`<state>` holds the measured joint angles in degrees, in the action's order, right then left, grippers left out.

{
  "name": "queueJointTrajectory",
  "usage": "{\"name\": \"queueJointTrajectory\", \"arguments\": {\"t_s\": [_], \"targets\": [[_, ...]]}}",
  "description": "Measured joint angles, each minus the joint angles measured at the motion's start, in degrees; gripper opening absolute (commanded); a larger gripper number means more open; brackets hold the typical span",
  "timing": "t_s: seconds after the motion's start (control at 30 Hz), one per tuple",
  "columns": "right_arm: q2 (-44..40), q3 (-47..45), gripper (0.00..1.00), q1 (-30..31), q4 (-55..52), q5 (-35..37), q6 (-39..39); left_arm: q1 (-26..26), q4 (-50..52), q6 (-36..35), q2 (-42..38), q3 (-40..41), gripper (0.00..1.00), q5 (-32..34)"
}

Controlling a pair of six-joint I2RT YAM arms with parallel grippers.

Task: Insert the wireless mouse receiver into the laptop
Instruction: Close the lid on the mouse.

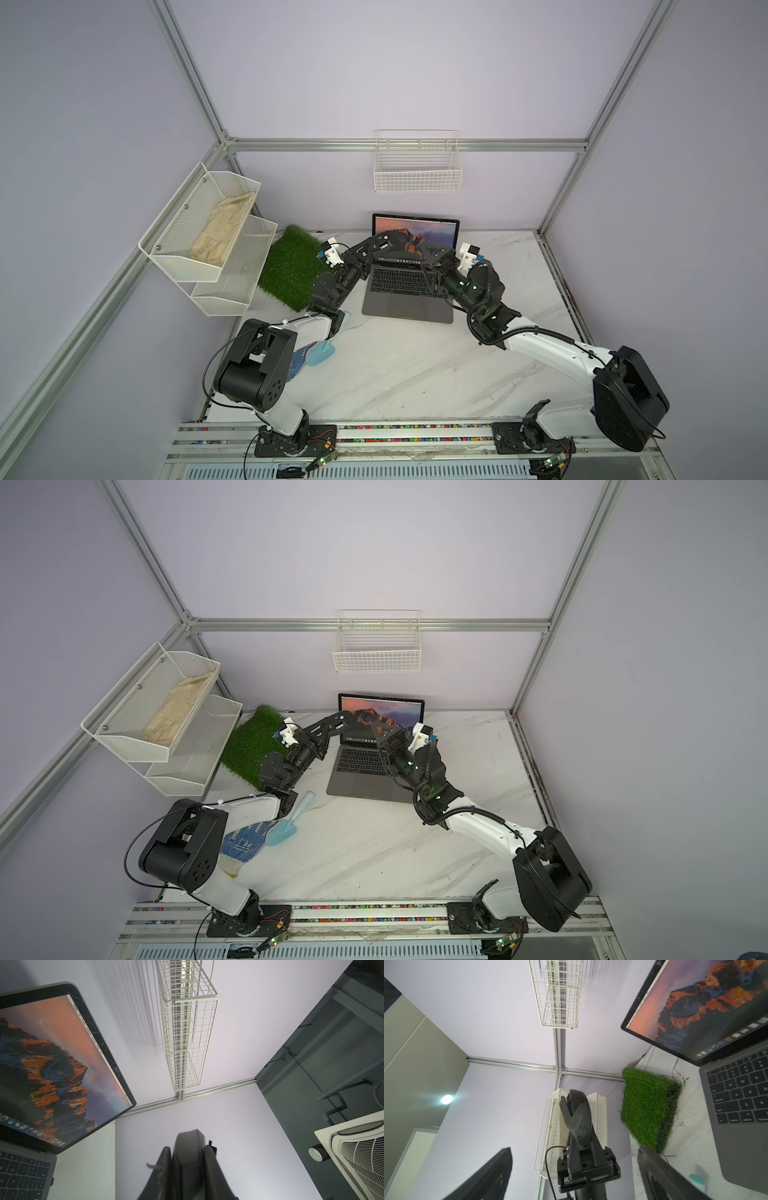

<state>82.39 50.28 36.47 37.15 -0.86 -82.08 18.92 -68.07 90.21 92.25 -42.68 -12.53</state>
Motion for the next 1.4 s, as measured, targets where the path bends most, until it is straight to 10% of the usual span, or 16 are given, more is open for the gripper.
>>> {"name": "queueJointTrajectory", "arguments": {"t_s": [1.4], "targets": [[13.7, 6.8, 0.27, 2.5, 14.8, 1.1, -2.5, 0.4, 0.0, 0.0, 0.0, 0.0, 0.00, 0.3]]}}
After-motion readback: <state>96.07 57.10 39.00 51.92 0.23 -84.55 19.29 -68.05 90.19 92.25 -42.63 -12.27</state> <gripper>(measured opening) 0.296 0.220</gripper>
